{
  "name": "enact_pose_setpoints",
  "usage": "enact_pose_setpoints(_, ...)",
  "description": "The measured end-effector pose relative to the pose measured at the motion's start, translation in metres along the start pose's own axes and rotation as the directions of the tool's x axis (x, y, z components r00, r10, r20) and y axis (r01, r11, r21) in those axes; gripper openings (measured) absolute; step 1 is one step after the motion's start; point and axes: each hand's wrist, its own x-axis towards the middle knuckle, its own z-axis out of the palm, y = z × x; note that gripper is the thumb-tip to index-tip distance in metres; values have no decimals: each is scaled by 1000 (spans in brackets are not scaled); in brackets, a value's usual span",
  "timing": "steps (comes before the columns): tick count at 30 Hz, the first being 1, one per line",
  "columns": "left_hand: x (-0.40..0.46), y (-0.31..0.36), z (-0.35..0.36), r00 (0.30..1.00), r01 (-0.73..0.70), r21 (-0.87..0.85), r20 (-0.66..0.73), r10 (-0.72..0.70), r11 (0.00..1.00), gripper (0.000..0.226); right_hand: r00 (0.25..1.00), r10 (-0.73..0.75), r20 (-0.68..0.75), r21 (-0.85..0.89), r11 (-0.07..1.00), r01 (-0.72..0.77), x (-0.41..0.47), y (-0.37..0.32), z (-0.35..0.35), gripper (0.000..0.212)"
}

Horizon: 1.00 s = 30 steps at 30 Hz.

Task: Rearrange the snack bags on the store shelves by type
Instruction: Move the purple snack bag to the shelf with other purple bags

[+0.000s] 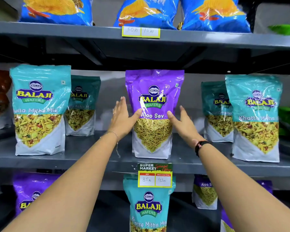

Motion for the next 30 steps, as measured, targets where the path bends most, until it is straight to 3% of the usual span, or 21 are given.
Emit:
enact_pose_setpoints(1, 0, -1, 2, 993, 83, -65, 87, -77, 994, 80, 997, 63, 39, 59, 996, -65, 0, 3, 2, 79)
enact_pose_setpoints(4, 8, -14, -1, 942, 170, -168, 317, -110, 971, 107, 969, 124, 212, 172, 972, -162, 1, 14, 4, 75)
enact_pose_setpoints(6, 9, -22, -2, 899, 181, -91, 420, -127, 979, 121, 942, 153, 297, 137, 970, -200, 1, 23, 6, 67)
enact_pose_setpoints(10, 10, -38, 8, 842, 218, -115, 524, -127, 969, 63, 912, 130, 389, 127, 973, -193, 2, 38, 12, 60)
enact_pose_setpoints(15, 6, -47, 8, 895, 215, -236, 435, -95, 948, 57, 933, 91, 349, 194, 967, -166, -8, 35, 15, 46)
enact_pose_setpoints(23, -45, -53, -37, 969, 44, -450, 238, 72, 892, 38, 957, -102, 271, 211, 977, 44, -61, 4, 34, 36)
enact_pose_setpoints(27, -83, -57, -82, 975, 17, -472, 203, 89, 881, 63, 962, -157, 225, 191, 975, 114, -100, -16, 61, 37)
enact_pose_setpoints(30, -115, -65, -112, 982, 49, -453, 186, 40, 890, 68, 956, -176, 236, 152, 978, 143, -130, -25, 87, 56)
